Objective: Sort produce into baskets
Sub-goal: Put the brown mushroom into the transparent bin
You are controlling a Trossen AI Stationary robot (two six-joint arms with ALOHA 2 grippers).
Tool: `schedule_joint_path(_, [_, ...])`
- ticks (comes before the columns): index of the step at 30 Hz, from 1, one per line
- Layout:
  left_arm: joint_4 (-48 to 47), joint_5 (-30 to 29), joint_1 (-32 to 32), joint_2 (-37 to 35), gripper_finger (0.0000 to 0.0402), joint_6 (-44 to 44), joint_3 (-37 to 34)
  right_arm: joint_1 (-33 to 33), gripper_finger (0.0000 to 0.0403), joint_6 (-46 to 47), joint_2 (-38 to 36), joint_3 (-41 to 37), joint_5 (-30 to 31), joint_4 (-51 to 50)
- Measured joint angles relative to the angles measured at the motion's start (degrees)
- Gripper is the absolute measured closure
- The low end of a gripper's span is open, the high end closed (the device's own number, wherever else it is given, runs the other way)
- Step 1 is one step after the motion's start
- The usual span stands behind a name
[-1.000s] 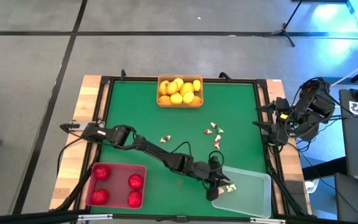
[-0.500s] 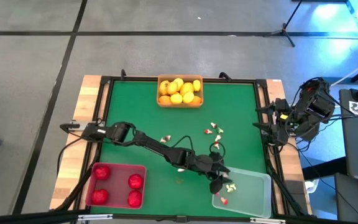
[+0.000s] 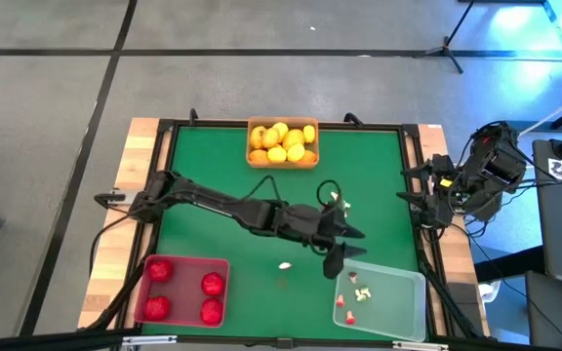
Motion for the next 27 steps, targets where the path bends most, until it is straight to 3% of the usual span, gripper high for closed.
schedule_joint_path(6, [-2.58, -3.30, 1.35, 0.38, 0.0208, -4.22, -0.20, 0.00, 0.0029, -0.02, -0.01, 0.00, 1.31, 0.00])
schedule_joint_path(27, [-5.51, -4.49, 8.72, 0.37, 0.0208, -11.91, -0.20, 0.00, 0.0029, -0.69, 0.00, 0.00, 1.66, -0.93])
